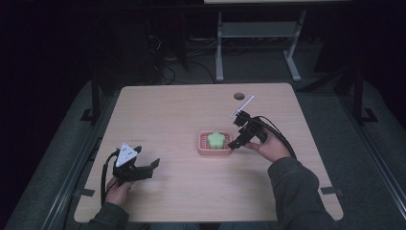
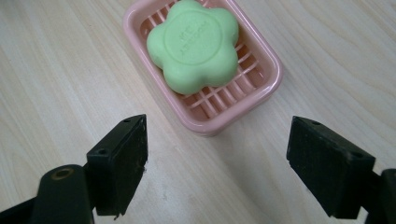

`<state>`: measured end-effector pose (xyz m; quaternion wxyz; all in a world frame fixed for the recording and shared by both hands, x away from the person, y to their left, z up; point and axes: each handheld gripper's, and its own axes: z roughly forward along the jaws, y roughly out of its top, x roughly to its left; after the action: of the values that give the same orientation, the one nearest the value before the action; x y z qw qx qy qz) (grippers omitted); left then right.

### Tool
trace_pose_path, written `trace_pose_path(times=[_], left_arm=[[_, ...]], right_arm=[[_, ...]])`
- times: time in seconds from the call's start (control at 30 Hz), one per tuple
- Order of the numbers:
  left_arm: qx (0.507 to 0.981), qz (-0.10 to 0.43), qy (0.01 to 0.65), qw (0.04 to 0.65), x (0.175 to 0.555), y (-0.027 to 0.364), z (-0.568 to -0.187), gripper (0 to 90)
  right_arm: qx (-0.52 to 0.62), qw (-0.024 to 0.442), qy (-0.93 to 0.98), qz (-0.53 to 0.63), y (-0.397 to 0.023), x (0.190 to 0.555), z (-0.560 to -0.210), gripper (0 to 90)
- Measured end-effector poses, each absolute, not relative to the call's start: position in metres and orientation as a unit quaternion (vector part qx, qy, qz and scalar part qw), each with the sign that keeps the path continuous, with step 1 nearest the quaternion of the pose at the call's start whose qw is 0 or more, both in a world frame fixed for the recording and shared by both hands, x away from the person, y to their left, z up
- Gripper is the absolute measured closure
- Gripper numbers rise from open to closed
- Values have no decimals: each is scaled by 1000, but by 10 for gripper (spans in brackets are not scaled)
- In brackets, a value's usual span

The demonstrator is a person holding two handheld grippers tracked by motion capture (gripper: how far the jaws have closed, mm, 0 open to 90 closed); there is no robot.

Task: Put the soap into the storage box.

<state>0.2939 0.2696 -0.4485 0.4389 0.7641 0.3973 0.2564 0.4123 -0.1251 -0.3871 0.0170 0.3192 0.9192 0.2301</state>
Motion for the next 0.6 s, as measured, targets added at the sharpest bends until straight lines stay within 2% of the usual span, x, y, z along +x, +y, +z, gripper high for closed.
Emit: trace_pose_path(times=[0.6], left_arm=[[764,256,397,439,294,269,-449,143]], right_arm=[[331,16,915,228,-143,399,-393,203]])
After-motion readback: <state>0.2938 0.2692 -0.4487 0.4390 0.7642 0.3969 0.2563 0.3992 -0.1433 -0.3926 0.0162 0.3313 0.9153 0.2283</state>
